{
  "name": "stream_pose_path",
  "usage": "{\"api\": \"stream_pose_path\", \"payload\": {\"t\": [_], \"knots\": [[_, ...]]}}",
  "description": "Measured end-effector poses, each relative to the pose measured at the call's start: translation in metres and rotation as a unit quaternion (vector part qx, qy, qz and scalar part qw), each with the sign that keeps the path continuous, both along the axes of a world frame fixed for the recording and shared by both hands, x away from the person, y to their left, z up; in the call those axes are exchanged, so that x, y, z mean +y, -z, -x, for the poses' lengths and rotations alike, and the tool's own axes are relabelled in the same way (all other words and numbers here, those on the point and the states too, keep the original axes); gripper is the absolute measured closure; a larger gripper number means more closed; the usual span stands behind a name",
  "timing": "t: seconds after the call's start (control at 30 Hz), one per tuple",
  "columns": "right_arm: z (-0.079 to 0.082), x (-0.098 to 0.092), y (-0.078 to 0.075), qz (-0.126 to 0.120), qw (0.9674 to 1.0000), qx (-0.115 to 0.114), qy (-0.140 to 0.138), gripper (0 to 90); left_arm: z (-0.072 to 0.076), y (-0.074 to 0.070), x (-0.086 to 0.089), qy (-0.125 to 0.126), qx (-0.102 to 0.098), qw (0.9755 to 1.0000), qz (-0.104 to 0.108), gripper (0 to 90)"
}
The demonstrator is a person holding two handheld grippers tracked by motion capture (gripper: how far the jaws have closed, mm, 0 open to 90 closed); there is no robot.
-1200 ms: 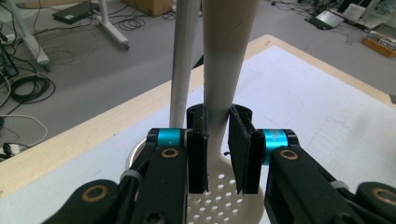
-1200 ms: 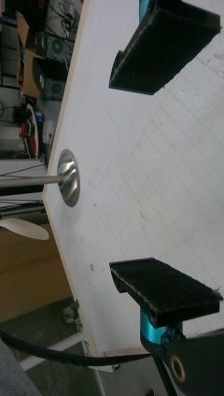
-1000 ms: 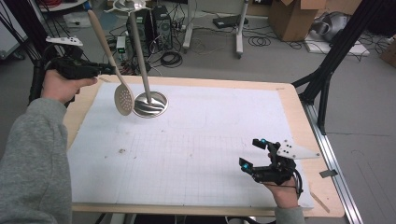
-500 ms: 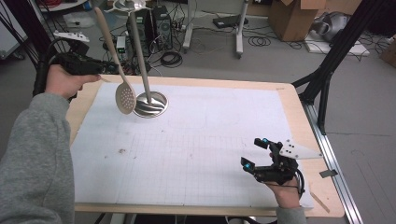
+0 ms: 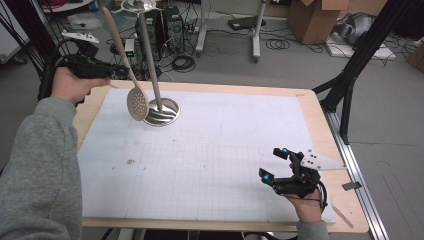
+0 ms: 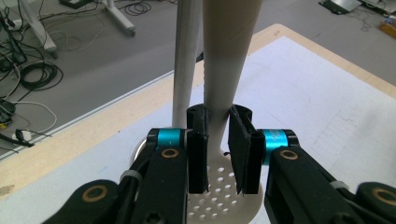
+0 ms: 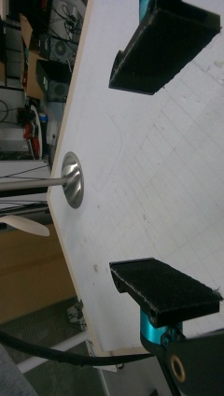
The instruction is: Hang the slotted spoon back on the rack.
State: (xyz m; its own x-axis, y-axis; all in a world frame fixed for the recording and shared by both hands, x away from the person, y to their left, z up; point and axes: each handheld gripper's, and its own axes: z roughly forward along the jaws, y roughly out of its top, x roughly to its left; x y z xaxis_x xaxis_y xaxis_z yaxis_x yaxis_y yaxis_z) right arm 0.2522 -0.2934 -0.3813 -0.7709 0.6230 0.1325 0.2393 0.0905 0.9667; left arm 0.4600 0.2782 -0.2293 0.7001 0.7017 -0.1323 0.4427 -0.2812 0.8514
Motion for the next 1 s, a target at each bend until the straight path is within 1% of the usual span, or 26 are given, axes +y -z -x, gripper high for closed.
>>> {"api": "stream_pose_path", "payload": {"t": [0.07,0.17,0.2,0.3,0.37,0.47,0.57,0.7,0.83,0.87,1.0], "knots": [[0.0002,-0.0004,0.0,-0.001,1.0,0.0,-0.001,9.8,-0.0008,-0.0005,-0.0006,-0.001,0.002,1.0,-0.005,77.5],[0.0002,-0.0011,0.0001,-0.001,1.0,0.002,0.001,9.8,-0.0022,-0.0012,-0.0014,-0.002,0.005,1.0,-0.006,77.5],[-0.0003,-0.0013,0.0003,-0.001,1.0,-0.001,0.001,9.8,-0.0027,-0.0015,-0.0015,-0.004,0.006,1.0,-0.007,77.5],[-0.0002,-0.0015,0.0003,0.0,1.0,-0.001,0.001,9.8,-0.004,-0.002,-0.0015,-0.006,0.008,0.9999,-0.008,77.5],[0.0003,-0.0018,0.0002,-0.002,1.0,0.003,0.002,9.8,-0.0046,-0.0019,-0.0016,-0.008,0.009,0.9999,-0.007,77.5],[-0.0002,-0.0023,0.0006,-0.001,1.0,0.0,0.001,9.8,-0.0053,-0.0015,-0.0014,-0.01,0.012,0.9999,-0.007,77.5],[-0.0002,-0.0024,0.0009,-0.001,1.0,0.0,0.0,9.8,-0.005,-0.002,-0.0019,-0.007,0.012,0.9999,-0.005,77.5],[-0.0007,-0.0022,0.0009,-0.001,1.0,-0.001,0.002,9.8,-0.0052,-0.0031,-0.0034,-0.006,0.014,0.9998,-0.009,77.5],[0.0004,-0.0022,0.0003,-0.001,1.0,0.002,0.002,9.8,-0.006,-0.0042,-0.0047,-0.005,0.016,0.9998,-0.01,77.5],[0.0002,-0.0028,0.0,-0.001,1.0,-0.002,0.003,9.8,-0.0068,-0.0039,-0.0058,-0.008,0.019,0.9997,-0.011,77.5],[0.001,-0.0032,-0.0004,-0.003,1.0,0.001,0.003,9.8,-0.0081,-0.0027,-0.0062,-0.011,0.023,0.9996,-0.012,77.5]]}}
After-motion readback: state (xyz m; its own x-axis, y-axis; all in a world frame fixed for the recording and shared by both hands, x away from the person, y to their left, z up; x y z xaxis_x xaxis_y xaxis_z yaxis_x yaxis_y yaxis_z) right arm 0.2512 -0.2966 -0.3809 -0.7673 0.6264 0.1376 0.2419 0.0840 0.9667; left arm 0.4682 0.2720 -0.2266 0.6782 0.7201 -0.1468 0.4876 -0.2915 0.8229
